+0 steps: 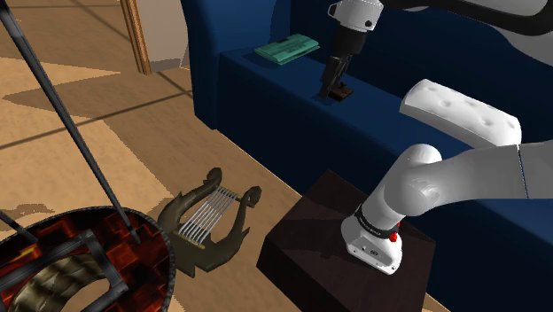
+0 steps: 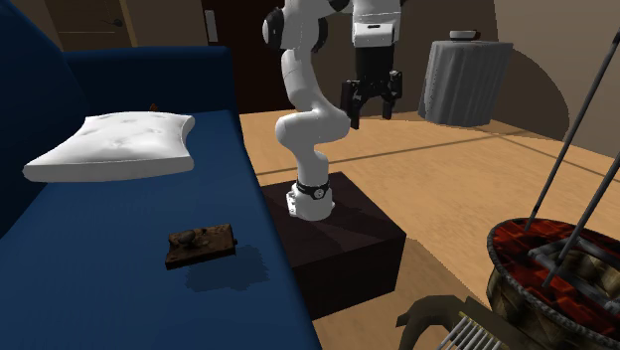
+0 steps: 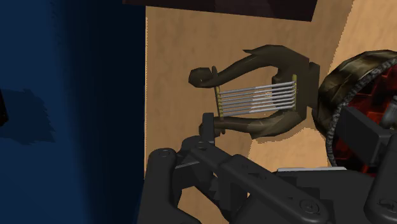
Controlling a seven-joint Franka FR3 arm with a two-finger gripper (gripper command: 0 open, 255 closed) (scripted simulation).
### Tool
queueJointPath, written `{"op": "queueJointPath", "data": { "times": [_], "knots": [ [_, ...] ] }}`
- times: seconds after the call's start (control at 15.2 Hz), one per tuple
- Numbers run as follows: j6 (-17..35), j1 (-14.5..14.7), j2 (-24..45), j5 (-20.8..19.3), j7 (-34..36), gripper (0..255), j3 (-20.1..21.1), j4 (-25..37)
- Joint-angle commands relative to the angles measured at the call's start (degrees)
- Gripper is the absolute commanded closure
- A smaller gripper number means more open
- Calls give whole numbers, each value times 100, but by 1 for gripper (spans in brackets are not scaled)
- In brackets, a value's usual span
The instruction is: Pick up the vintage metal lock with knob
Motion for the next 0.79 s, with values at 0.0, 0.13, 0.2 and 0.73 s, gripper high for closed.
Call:
{"op": "queueJointPath", "data": {
  "times": [0.0, 0.13, 0.2, 0.73],
  "knots": [
    [0, 0, 0, 0, 0, 0, 0, 0],
    [66, -94, 140, -172, -243, 0, -228, 18],
    [102, -140, 219, -256, -363, 0, -342, 36],
    [421, -461, 1054, -823, -1306, 0, -1230, 393]
  ]
}}
